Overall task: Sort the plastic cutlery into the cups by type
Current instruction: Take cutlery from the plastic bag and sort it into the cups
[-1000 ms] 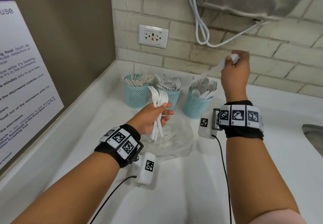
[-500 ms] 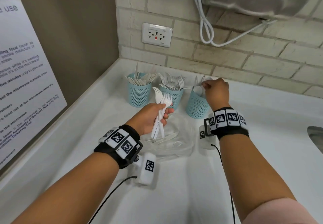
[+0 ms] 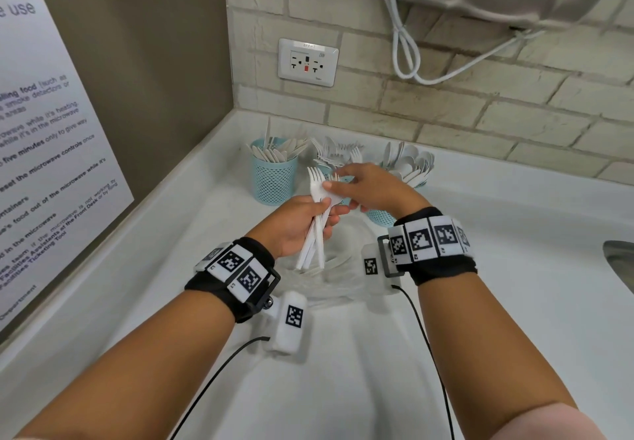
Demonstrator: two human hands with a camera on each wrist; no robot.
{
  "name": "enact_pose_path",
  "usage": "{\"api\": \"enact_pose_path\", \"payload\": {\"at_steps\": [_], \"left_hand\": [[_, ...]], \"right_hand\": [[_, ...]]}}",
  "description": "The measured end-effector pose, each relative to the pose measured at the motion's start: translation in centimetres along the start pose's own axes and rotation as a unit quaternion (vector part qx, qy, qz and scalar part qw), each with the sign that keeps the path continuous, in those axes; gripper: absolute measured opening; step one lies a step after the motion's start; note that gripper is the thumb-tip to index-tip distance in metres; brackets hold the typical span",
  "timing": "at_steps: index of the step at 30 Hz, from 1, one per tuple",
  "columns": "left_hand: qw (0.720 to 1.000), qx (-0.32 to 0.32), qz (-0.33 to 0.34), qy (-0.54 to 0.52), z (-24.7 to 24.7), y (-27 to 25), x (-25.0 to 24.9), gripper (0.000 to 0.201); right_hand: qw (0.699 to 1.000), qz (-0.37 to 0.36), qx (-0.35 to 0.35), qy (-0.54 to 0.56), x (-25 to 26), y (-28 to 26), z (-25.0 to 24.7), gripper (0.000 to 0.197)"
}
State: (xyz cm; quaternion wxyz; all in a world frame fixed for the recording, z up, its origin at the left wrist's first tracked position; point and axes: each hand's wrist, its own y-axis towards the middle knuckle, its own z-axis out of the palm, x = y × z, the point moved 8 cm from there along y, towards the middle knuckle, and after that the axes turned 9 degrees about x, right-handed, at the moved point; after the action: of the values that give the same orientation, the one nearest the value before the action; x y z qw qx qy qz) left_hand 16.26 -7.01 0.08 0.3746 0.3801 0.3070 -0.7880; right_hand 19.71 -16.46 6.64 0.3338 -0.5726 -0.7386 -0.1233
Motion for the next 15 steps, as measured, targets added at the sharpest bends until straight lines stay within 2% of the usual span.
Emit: {"api": "enact_pose_path", "payload": {"at_steps": [4, 9, 12, 15], "left_hand": [[1.000, -0.001, -0.001, 0.023, -0.13, -0.16, -0.07, 0.017], [1.000, 0.012, -0.001, 0.000, -0.30, -0.51, -0.27, 0.023], [1.000, 0.009, 0.006, 0.000, -0.44, -0.75, -0.47, 0.024], [0.998, -0.020, 0.001, 0.051, -0.68, -0.87, -0.49, 0.022]], "right_hand": [[0.996, -0.020, -0.017, 0.081, -0.10, 0.31, 0.76, 0.039], [0.981, -0.036, 0.002, 0.193, -0.40, 0.35, 1.07, 0.024], [0.965, -0.064, 0.018, 0.254, -0.44, 0.45, 1.19, 0.023], [0.954, -0.086, 0.014, 0.287, -0.56, 0.41, 0.98, 0.022]]}}
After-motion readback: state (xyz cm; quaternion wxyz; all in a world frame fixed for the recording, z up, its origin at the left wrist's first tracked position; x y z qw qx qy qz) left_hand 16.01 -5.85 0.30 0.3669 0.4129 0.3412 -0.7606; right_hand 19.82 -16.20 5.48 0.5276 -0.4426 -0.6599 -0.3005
